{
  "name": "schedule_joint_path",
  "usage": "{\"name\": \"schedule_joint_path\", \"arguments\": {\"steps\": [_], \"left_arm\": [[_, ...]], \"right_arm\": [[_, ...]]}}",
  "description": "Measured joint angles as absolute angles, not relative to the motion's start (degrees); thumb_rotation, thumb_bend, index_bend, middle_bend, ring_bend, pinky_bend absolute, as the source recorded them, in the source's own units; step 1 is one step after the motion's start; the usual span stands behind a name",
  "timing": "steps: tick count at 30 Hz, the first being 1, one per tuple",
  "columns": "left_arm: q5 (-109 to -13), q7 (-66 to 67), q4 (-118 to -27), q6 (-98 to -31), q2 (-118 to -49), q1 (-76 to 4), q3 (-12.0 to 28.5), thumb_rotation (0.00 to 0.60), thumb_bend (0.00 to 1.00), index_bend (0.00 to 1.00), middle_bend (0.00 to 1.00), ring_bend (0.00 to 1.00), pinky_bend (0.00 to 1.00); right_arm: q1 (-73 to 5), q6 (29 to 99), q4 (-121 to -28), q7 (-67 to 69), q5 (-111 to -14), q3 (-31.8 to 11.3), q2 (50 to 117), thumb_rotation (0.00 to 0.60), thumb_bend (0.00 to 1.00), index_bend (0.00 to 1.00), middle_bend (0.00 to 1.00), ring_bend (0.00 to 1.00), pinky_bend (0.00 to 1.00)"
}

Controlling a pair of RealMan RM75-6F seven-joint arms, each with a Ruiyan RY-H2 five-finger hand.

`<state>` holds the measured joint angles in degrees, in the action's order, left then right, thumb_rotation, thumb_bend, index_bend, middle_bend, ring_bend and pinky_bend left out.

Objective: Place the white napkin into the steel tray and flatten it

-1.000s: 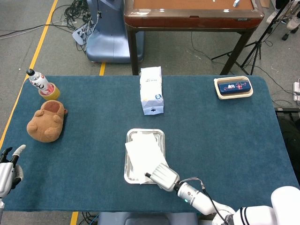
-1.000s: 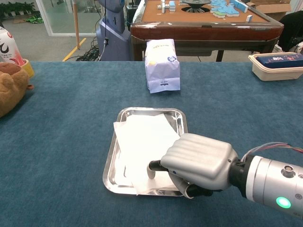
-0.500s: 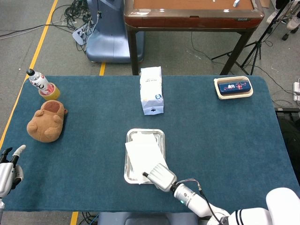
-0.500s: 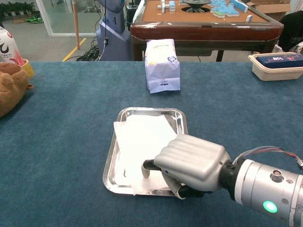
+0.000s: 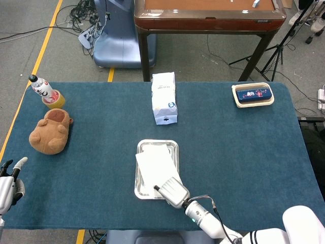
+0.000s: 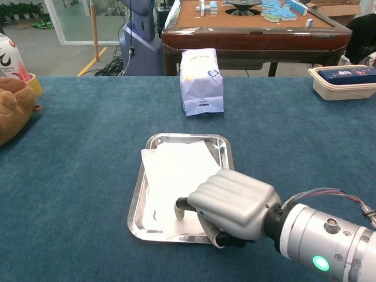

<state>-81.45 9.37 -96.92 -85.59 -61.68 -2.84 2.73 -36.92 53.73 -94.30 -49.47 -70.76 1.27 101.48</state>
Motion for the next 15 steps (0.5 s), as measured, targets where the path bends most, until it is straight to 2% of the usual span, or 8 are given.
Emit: {"name": "schedule_joint_path", "arguments": {"steps": [15], "left_arm": [[-81.3, 9.3, -97.1, -85.6, -61.7, -2.8, 2.8, 0.6, 0.0, 0.15, 0.14, 0.11, 0.34]], "right_arm": [[-36.2, 57.5, -94.2, -51.5, -66.9, 0.6, 104.8, 0.6, 1.0, 0.29, 1.0, 1.0, 1.0]]}}
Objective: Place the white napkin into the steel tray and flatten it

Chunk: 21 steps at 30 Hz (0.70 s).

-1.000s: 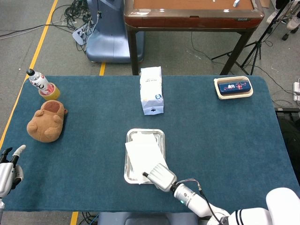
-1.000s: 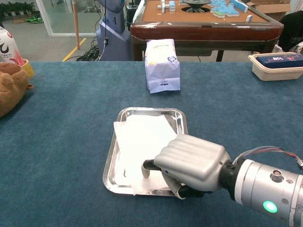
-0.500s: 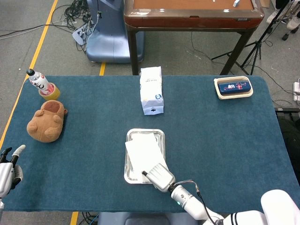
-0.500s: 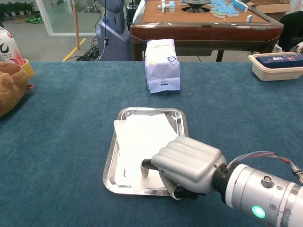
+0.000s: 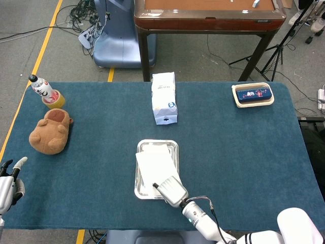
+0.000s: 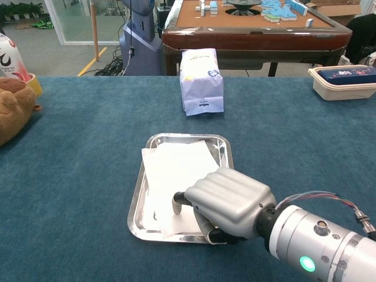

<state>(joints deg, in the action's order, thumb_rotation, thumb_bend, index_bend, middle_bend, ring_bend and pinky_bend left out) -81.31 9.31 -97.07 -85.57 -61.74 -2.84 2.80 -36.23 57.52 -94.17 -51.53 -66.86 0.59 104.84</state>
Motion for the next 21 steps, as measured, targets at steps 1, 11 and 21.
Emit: {"name": "schedule_joint_path", "arguments": {"steps": [1, 11, 21], "left_arm": [[-81.3, 9.2, -97.1, -85.6, -61.7, -2.8, 2.8, 0.6, 0.0, 0.15, 0.14, 0.11, 0.34], [-81.4, 9.2, -97.0, -85.6, -61.6, -2.8, 2.7, 0.6, 0.0, 0.15, 0.14, 0.12, 0.34], [-81.2, 10.0, -97.1, -85.3, -61.8, -2.9, 2.7, 0.6, 0.0, 0.15, 0.14, 0.11, 0.34]], "right_arm": [[-36.2, 57.8, -94.2, -51.8, -66.5, 0.5, 105.1, 0.6, 1.0, 0.29, 1.0, 1.0, 1.0], [-36.2, 59.4, -94.9, -52.1, -65.3, -0.1, 106.0, 0.6, 1.0, 0.29, 1.0, 1.0, 1.0], [-37.2, 60.4, -96.9, -51.4, -66.3, -1.7, 102.6, 0.6, 1.0, 0.29, 1.0, 1.0, 1.0]]}}
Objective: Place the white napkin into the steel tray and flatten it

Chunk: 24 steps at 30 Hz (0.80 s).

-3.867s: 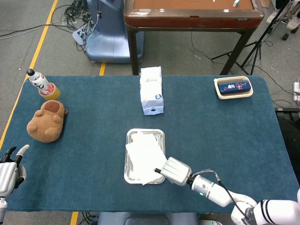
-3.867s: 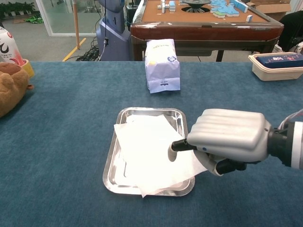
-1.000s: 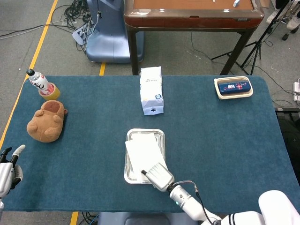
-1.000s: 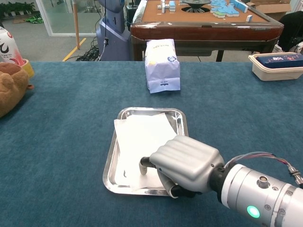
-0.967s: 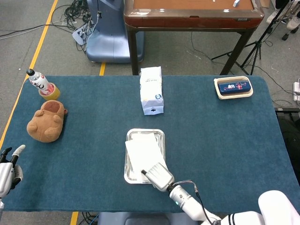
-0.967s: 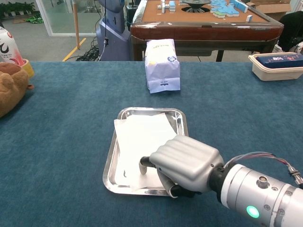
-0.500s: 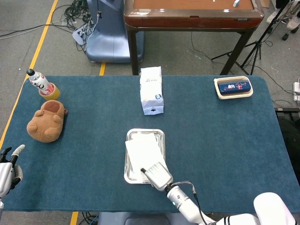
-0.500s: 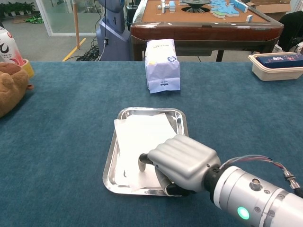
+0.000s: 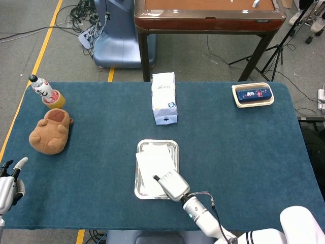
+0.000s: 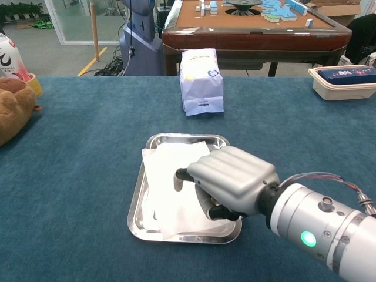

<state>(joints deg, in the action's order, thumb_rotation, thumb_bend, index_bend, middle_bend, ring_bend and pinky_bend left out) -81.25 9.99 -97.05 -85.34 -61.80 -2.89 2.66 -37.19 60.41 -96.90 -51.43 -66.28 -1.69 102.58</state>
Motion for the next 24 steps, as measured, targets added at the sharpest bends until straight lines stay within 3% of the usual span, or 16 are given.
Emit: {"name": "schedule_joint_path", "arguments": {"steps": [8, 24], "left_arm": [[-81.0, 10.0, -97.0, -85.2, -61.8, -3.0, 2.8, 0.6, 0.0, 0.15, 0.14, 0.12, 0.34], [-80.5, 11.1, -96.8, -84.6, -62.3, -3.2, 2.7, 0.6, 0.0, 0.15, 0.14, 0.12, 0.34]], "right_arm": [[-37.9, 60.1, -100.8, -52.2, -67.0, -1.1, 96.9, 0.6, 1.0, 0.38, 1.0, 1.0, 1.0], [-38.0, 58.7, -107.4, -51.8, -71.1, 4.3, 84.2, 0.6, 1.0, 0.4, 1.0, 1.0, 1.0]]}}
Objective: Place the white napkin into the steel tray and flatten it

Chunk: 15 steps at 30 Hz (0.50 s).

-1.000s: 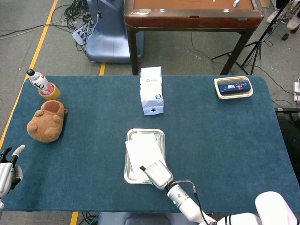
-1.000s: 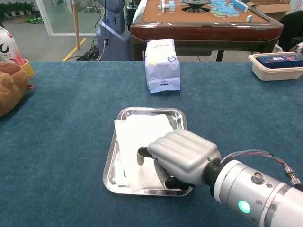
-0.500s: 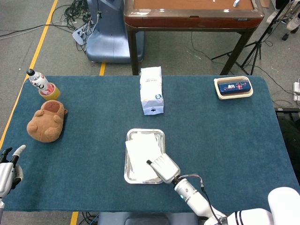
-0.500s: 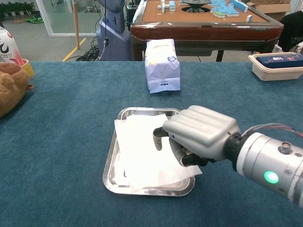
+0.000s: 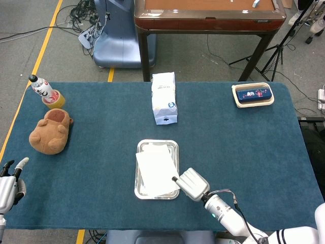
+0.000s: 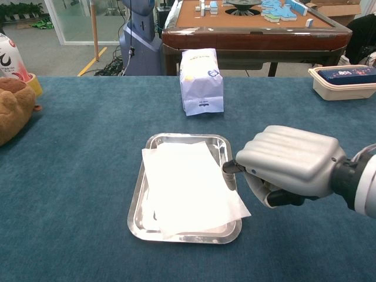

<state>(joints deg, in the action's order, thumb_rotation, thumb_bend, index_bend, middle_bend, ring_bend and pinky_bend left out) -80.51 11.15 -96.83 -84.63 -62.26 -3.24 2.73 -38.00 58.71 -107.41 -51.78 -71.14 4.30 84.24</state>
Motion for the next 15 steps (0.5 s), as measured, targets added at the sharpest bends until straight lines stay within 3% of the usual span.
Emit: {"name": "schedule_joint_path", "arguments": {"steps": [15], "left_arm": [[-80.6, 10.8, -96.9, -84.9, -62.1, -3.1, 2.7, 0.6, 0.0, 0.15, 0.14, 0.11, 0.34]], "right_arm": [[-37.9, 57.3, -105.1, -51.3, -70.2, 5.3, 85.6, 0.6, 1.0, 0.4, 1.0, 1.0, 1.0]]}}
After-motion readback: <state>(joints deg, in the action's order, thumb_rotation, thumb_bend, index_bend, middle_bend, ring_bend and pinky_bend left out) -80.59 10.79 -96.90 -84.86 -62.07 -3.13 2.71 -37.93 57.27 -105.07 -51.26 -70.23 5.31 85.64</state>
